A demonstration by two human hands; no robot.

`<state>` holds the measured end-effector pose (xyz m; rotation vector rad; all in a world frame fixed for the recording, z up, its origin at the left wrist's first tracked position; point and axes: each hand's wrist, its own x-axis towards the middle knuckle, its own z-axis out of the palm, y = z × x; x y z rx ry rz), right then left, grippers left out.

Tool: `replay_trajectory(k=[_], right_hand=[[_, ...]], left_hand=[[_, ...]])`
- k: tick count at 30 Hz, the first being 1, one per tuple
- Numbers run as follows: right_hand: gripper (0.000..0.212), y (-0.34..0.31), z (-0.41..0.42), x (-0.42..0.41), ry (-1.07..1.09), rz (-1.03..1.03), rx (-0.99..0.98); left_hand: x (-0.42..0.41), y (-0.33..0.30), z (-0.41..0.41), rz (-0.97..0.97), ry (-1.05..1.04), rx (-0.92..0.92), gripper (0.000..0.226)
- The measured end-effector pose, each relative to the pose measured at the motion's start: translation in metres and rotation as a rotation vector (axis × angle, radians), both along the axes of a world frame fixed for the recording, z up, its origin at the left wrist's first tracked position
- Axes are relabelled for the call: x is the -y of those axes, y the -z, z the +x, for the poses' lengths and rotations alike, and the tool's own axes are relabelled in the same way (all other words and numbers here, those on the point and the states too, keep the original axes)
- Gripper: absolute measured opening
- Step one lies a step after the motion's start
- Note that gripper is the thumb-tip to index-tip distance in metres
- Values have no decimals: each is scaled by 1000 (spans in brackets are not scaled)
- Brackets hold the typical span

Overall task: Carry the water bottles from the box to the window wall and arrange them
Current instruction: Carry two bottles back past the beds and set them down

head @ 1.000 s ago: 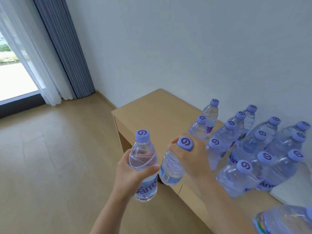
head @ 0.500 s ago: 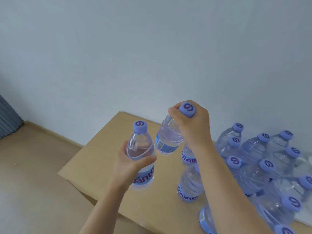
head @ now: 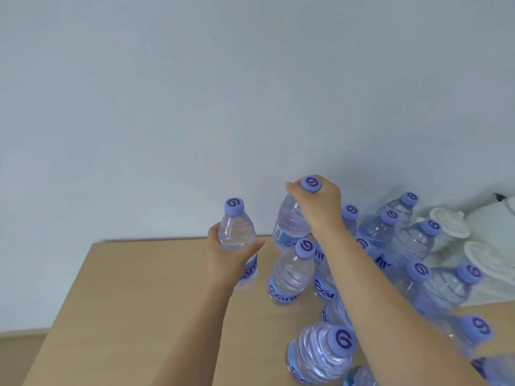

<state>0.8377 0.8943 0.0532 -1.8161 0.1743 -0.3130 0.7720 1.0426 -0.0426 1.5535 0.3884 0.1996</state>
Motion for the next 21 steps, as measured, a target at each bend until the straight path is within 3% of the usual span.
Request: replay_trajectory(k=[5,10,15,21], right_hand=[[49,36,9,16,63,-244,-180],[36,50,6,29,97,-280,-291],[23,48,-9,33,8,-248,-279],[33,21,-41,41,-10,-146,-223]], left_hand=[[17,20,32,10,117,-5,64],[32,29,39,23,203,-13,62],[42,18,32,2,211,-29,57],[44,-30,15,17,91,25,50]])
